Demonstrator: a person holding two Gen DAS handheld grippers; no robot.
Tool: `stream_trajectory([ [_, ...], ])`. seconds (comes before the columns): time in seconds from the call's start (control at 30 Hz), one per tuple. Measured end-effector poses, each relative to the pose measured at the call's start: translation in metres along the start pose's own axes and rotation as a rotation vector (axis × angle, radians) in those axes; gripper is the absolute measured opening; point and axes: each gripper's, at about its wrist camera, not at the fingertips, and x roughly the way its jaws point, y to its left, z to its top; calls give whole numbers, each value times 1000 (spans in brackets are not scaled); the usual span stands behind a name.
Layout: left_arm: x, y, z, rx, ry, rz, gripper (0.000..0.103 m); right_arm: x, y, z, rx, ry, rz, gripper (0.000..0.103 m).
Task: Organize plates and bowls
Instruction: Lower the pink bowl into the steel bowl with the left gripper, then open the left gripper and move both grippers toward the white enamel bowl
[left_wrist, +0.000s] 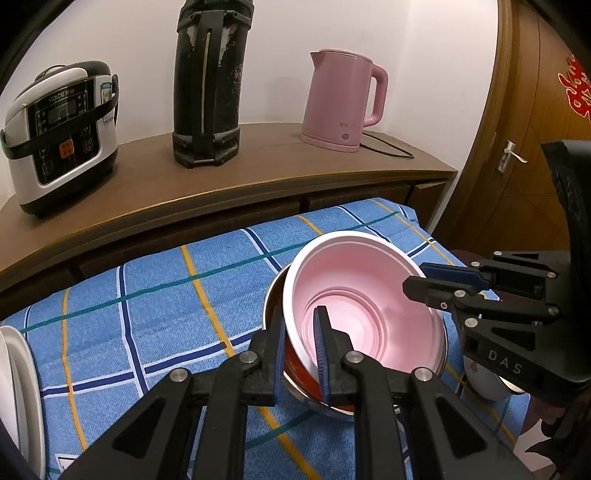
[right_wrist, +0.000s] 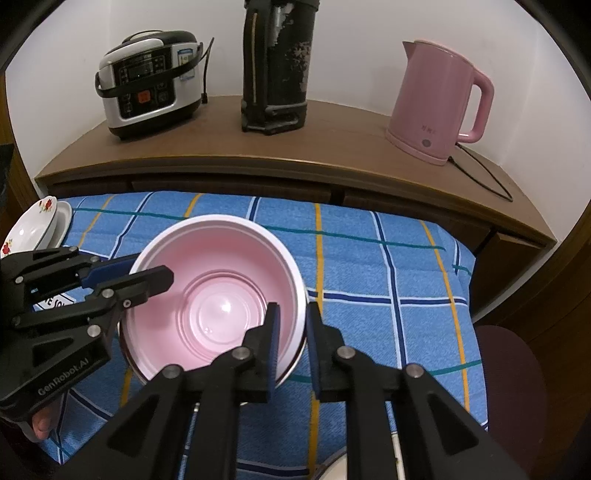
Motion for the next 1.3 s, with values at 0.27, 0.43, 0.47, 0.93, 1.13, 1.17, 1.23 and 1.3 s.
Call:
stream_trajectory([
  [0.27,-1,0,0,-4,-5,4,16,0,0,0,0,-5,10,18],
  [0.43,-3,-1,-1,1,-14,9,19,-2,4,1,-5,-14,29,31],
  [0.47,-3,-2,-1,3,-13,7,21,-3,5,1,-6,-20,26,37],
  [0.93,-14,0,2,20,-83,22,75,-21,1,-3,14,-70,17,49],
  [1.13,-12,4,2,7,-84,32,75,-40,-8,-11,35,-106,22,56],
  [1.17,-12,5,1,3,-86,31,75,-45,-10,-13,41,-113,21,56],
  [1.23,-13,6,1,-3,-92,33,75,-54,-17,-18,54,-125,19,57],
  [1.3,-14,8,1,-13,-102,39,75,-65,-25,-25,70,-139,11,58],
])
